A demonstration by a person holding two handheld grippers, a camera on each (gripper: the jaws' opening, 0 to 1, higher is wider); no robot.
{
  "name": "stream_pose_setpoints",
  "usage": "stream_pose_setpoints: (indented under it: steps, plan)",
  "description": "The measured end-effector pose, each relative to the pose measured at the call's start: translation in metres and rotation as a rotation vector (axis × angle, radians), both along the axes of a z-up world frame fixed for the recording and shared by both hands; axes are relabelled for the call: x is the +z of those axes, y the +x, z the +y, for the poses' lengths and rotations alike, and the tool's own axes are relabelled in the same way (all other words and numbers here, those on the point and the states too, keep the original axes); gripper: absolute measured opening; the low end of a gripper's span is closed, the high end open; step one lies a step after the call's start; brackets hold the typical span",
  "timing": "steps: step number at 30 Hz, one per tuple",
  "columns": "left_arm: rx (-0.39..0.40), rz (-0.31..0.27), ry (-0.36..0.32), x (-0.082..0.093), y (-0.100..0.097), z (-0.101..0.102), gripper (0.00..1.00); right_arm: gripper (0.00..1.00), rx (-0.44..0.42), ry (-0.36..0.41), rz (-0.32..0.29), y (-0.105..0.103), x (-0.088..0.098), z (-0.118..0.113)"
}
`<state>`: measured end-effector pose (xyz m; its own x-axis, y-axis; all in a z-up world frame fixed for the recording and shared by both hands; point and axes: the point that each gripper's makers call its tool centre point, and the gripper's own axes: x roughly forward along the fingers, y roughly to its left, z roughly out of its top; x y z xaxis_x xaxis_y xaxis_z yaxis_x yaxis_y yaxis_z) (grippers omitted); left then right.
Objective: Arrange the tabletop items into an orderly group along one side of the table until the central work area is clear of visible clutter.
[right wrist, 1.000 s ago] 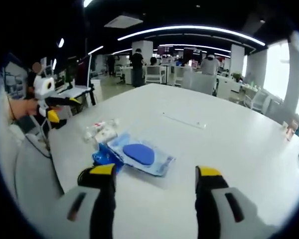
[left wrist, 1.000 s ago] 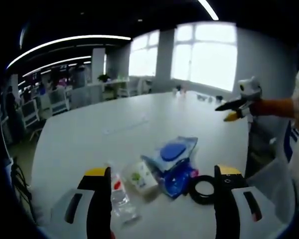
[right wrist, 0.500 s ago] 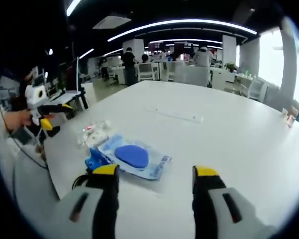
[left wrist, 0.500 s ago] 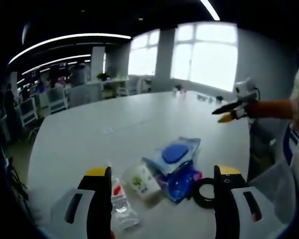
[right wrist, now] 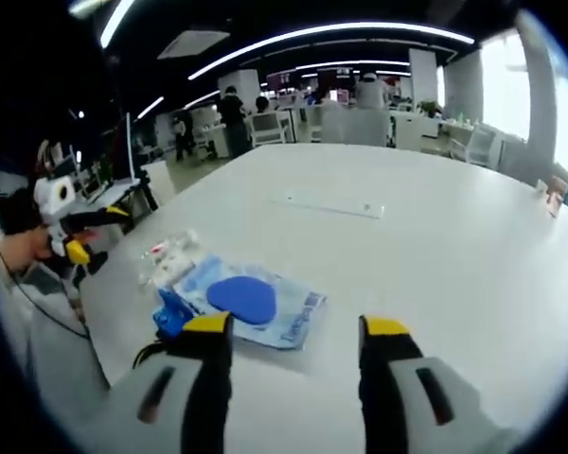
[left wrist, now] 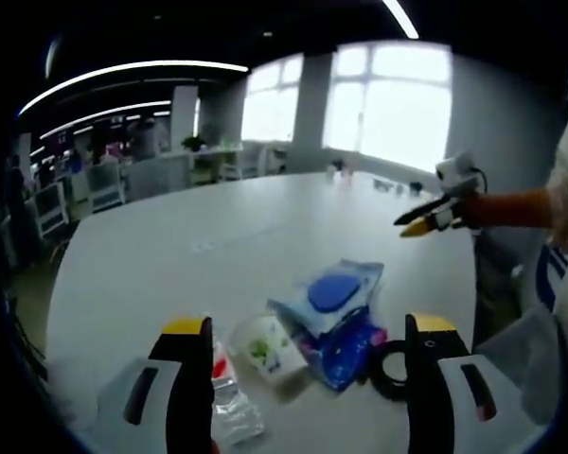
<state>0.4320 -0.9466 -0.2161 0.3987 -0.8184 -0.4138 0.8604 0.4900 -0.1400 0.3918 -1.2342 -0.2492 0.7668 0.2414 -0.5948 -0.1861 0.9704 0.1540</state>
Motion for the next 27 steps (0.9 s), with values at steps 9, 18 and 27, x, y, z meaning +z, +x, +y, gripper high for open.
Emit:
stream_pose_setpoints:
  steps: [9, 18, 27]
  plan:
    - [0.001, 0.006, -0.007, -0.003, 0.006, -0.004, 0.80, 0.42, -0.054, 0.044, 0.059, 0.008, -0.019, -0.004]
    - [0.006, 0.010, -0.015, -0.006, 0.013, -0.005, 0.79, 0.34, -0.062, 0.071, 0.102, 0.014, -0.034, 0.002]
    - [0.016, 0.011, -0.022, -0.007, 0.019, -0.004, 0.79, 0.29, -0.069, 0.114, 0.161, 0.020, -0.054, 0.010]
